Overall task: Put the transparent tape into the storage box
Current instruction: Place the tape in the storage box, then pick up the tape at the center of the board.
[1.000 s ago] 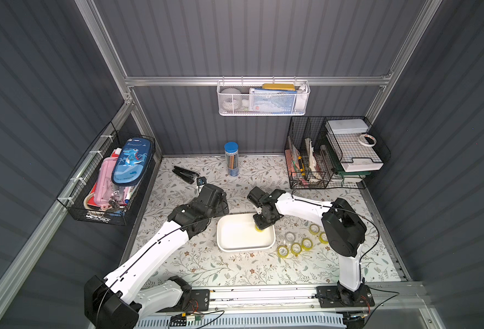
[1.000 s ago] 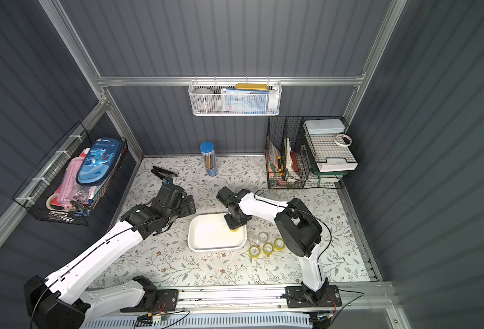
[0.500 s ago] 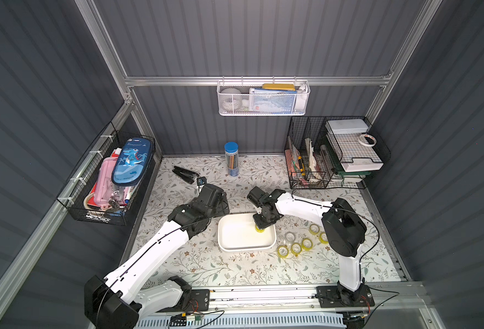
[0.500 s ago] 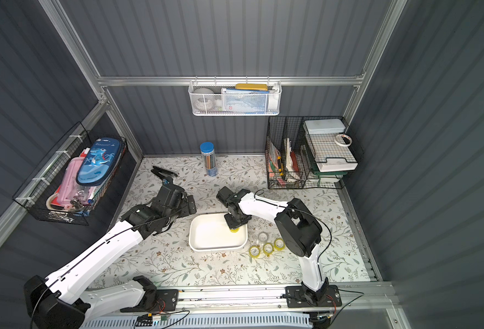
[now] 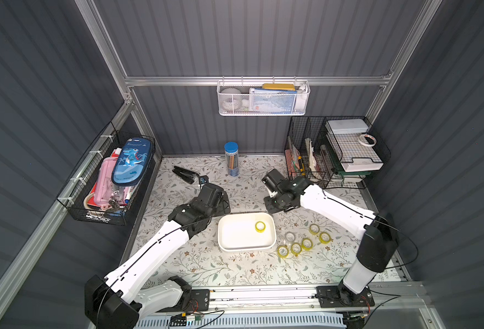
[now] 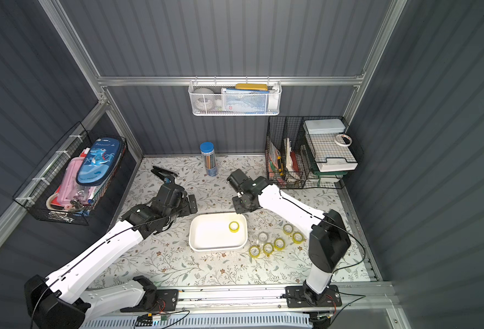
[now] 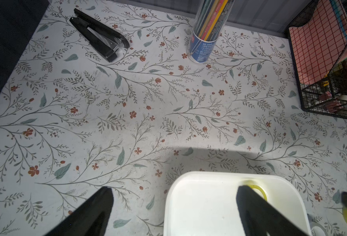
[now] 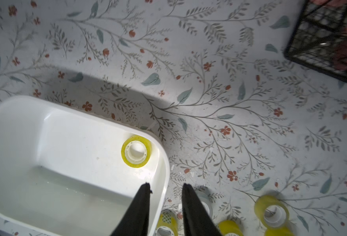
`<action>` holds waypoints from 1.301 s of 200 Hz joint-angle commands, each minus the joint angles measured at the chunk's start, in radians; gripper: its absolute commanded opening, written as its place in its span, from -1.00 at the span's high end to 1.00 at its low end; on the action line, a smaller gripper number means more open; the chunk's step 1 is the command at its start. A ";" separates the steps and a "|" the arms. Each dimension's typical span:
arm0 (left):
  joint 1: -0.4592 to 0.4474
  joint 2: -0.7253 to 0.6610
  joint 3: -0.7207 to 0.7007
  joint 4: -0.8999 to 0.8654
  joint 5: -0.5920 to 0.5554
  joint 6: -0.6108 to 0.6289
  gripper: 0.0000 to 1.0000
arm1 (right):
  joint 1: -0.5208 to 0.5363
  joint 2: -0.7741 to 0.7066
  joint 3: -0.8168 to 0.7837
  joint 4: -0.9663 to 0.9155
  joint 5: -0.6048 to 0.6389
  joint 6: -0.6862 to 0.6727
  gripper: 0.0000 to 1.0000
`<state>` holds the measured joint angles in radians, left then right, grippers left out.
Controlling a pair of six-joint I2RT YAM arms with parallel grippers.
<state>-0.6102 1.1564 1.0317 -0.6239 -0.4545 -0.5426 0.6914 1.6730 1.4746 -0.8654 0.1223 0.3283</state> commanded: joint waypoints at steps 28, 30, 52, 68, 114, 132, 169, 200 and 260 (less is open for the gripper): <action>-0.008 0.086 0.042 0.086 0.102 0.080 -0.99 | -0.255 -0.227 -0.259 -0.114 -0.054 0.154 0.38; -0.009 0.091 0.043 0.088 0.104 0.081 -0.98 | -0.268 -0.236 -0.273 -0.112 -0.064 0.157 0.38; -0.019 0.145 0.067 0.108 0.135 0.096 -0.98 | -0.409 -0.327 -0.435 -0.069 -0.124 0.197 0.29; -0.025 0.183 0.083 0.121 0.157 0.102 -0.99 | -0.489 -0.358 -0.527 -0.033 -0.145 0.219 0.25; -0.034 0.248 0.104 0.148 0.199 0.107 -0.99 | -0.647 -0.366 -0.703 0.083 -0.209 0.267 0.20; -0.036 0.258 0.112 0.146 0.207 0.108 -0.99 | -0.660 -0.342 -0.714 0.094 -0.207 0.271 0.20; -0.036 0.268 0.120 0.137 0.207 0.113 -0.99 | -0.675 -0.325 -0.738 0.110 -0.190 0.270 0.21; -0.035 0.271 0.122 0.133 0.206 0.114 -0.98 | -0.691 -0.347 -0.747 0.083 -0.161 0.270 0.23; -0.036 0.280 0.115 0.151 0.213 0.113 -0.98 | -0.702 -0.391 -0.746 0.053 -0.146 0.284 0.25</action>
<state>-0.6418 1.4197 1.1313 -0.4862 -0.2569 -0.4503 -0.0059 1.2762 0.7361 -0.7864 -0.0502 0.5941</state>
